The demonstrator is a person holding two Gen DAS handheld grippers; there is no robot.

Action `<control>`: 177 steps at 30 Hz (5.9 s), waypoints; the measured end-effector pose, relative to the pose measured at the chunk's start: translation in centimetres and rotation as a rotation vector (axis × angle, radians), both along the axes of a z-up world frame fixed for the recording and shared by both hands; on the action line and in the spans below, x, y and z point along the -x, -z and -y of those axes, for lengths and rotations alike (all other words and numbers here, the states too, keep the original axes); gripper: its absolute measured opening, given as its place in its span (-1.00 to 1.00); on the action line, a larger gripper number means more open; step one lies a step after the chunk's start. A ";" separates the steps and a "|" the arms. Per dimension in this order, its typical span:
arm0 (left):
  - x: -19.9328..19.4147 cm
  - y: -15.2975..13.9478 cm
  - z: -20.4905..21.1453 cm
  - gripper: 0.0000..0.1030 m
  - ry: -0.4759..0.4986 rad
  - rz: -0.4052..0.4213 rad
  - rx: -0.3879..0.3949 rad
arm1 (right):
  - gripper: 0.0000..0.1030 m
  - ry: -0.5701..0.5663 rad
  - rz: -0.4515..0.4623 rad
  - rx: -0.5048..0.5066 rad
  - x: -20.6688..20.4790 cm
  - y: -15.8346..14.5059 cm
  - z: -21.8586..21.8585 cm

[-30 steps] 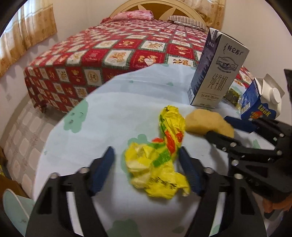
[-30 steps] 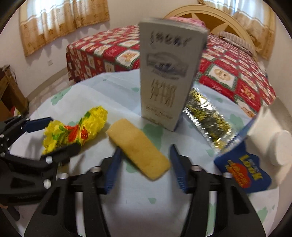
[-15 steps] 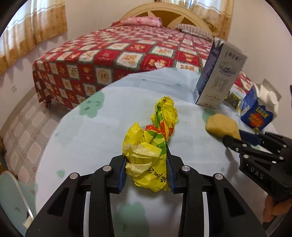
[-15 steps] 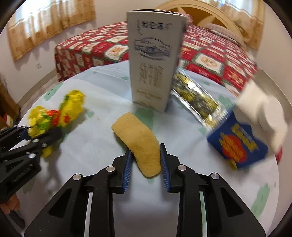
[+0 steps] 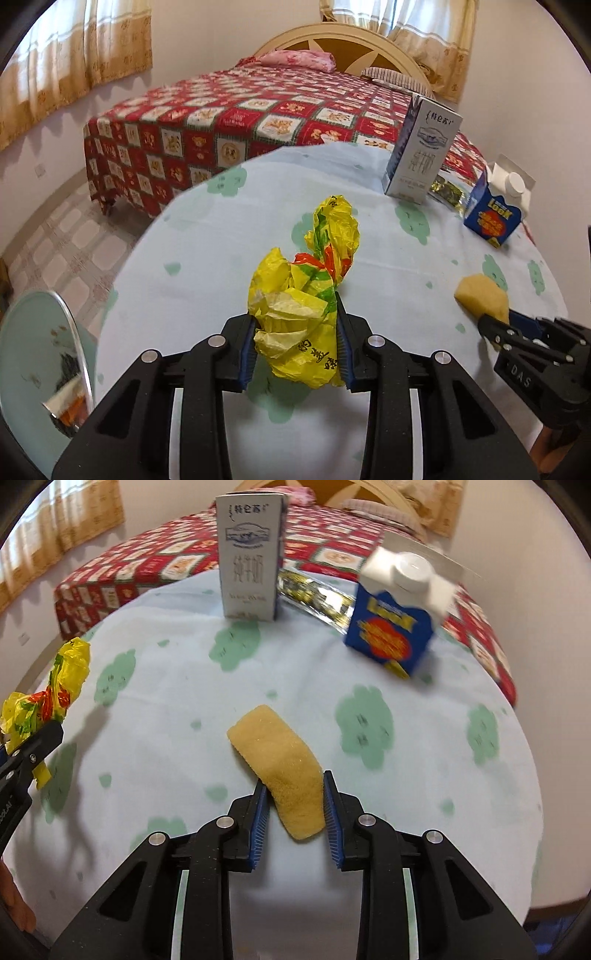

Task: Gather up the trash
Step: 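Lift the yellow wrapper and sponge in both tools and carry them toward the bin, then hold the yellow wrapper and sponge above the teal bin with both tools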

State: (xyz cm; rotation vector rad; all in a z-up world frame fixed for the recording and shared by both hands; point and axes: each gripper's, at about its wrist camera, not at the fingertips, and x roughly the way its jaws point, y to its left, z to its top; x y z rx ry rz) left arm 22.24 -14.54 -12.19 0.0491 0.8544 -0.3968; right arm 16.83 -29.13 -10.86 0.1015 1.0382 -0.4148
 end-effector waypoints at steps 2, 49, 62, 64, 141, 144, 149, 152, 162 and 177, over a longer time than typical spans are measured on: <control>0.3 0.3 -0.6 -0.33 0.005 -0.009 0.020 | -0.44 0.026 -0.005 0.005 0.7 0.0 -0.3; 5.8 -4.9 -4.7 -0.33 0.022 0.089 -0.067 | -0.45 0.200 -0.041 -0.060 8.4 -1.7 -3.0; 7.3 -5.1 -4.6 -0.32 0.084 0.097 -0.151 | -0.45 0.282 -0.017 -0.020 10.1 -3.1 -3.5; 7.5 -5.6 -4.8 -0.32 0.086 0.112 -0.166 | -0.45 0.302 -0.010 -0.046 10.4 -3.5 -3.4; 11.8 -8.7 -24.3 -0.32 -0.302 0.103 -0.080 | -0.45 -0.319 0.308 -0.350 6.9 -7.7 -22.0; 11.4 -8.3 -24.7 -0.32 -0.328 0.103 -0.110 | -0.45 -0.337 0.314 -0.360 6.2 -8.0 -22.9; 10.2 -7.9 -25.4 -0.32 -0.368 0.097 -0.131 | -0.44 -0.366 0.316 -0.382 4.5 -8.3 -24.5; 9.4 -7.7 -25.8 -0.32 -0.394 0.094 -0.133 | -0.44 -0.379 0.317 -0.388 3.8 -8.5 -25.2; 7.4 -6.2 -26.7 -0.32 -0.435 0.063 -0.129 | -0.44 -0.408 0.317 -0.397 1.8 -8.6 -26.8; 5.4 -4.8 -27.1 -0.32 -0.471 0.029 -0.161 | -0.44 -0.414 0.277 -0.398 -0.5 -7.1 -28.1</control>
